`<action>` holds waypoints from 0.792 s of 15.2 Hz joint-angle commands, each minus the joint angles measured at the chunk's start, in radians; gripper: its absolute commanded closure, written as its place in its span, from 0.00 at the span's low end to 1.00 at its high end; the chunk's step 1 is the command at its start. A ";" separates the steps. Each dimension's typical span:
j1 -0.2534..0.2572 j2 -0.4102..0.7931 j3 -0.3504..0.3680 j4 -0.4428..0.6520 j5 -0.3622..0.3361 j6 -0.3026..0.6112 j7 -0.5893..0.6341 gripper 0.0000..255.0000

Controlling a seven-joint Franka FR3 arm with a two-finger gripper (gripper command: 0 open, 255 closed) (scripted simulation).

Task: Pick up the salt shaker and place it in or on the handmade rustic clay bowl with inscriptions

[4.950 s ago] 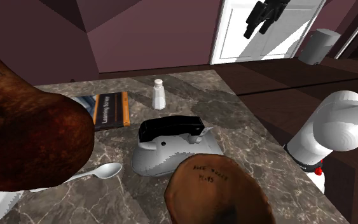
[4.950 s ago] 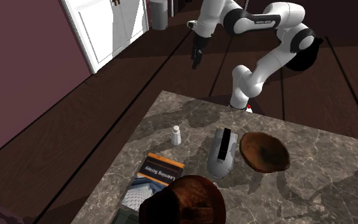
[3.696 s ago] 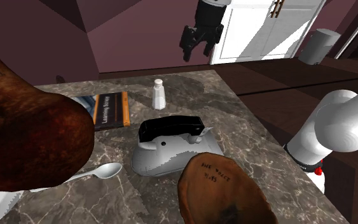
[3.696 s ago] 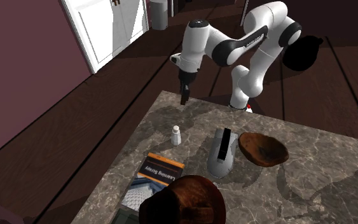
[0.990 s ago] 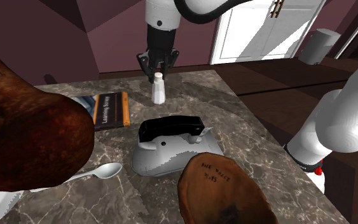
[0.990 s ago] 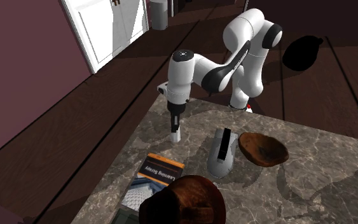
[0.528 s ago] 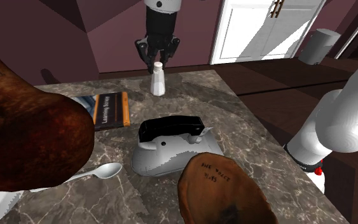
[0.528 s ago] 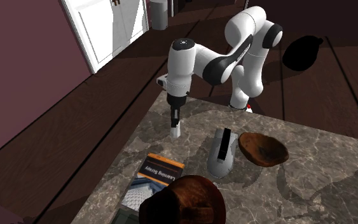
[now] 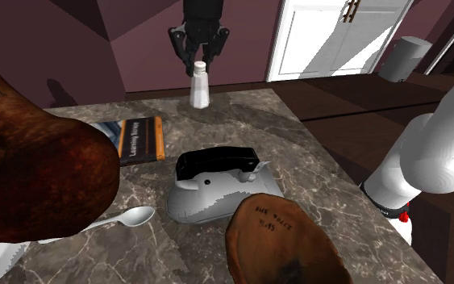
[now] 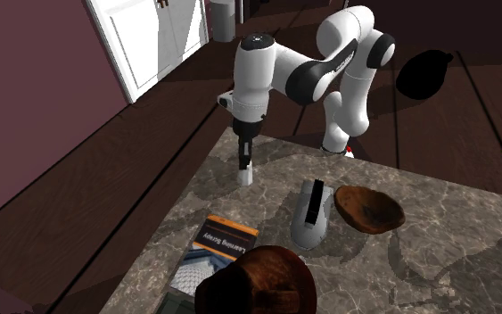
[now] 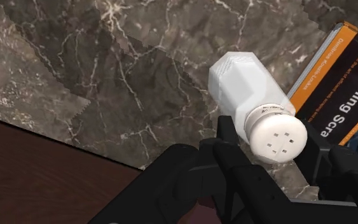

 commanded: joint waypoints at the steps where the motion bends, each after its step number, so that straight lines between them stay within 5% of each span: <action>1: 0.001 0.004 0.001 0.033 -0.002 -0.030 0.002 1.00; 12: 0.011 0.055 0.010 0.237 -0.026 -0.187 0.015 1.00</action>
